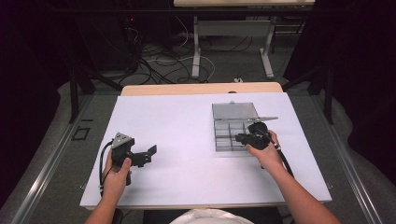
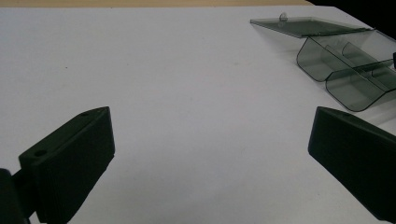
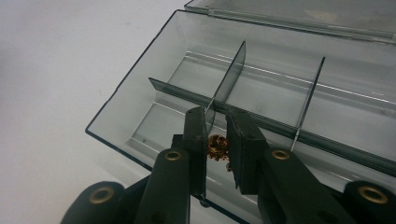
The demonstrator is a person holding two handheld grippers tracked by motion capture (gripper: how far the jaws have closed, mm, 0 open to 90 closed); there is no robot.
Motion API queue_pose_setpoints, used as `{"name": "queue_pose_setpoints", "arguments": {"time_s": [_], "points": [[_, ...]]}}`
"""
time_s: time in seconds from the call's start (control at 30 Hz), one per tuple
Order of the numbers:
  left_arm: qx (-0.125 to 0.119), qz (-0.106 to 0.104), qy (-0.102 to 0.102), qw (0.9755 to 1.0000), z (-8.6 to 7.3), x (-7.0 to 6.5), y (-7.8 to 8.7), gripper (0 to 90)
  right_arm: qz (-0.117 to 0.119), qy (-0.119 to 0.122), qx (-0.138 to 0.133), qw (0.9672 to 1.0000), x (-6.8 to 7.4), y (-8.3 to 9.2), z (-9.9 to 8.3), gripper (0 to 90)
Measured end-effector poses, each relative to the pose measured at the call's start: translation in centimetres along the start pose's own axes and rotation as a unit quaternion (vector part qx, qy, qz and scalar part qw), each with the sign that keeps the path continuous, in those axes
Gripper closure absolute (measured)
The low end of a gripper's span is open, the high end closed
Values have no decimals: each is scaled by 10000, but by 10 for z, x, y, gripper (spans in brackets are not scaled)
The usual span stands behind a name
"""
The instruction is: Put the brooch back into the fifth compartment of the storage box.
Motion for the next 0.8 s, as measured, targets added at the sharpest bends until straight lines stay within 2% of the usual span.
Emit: {"name": "queue_pose_setpoints", "arguments": {"time_s": [0.1,0.43,0.8], "points": [[-5,-5,-3,10000,0,0,0,5,-32,59,-17,10000,-1,-1,-2,787],[2,-6,0,10000,0,0,0,5,-59,-7,113,9999,-2,-8,-11,786],[2,-10,8,10000,0,0,0,5,-71,-21,112,9999,-3,-10,-13,785]]}}
Point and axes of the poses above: each handheld gripper's, and its own axes: y roughly backward along the jaws, z roughly out of its top, x roughly to its left, the point moved 8 cm from there along -y, roughly forward along the jaws, and after that the axes turned 5 degrees about y, right-handed, at the moved point
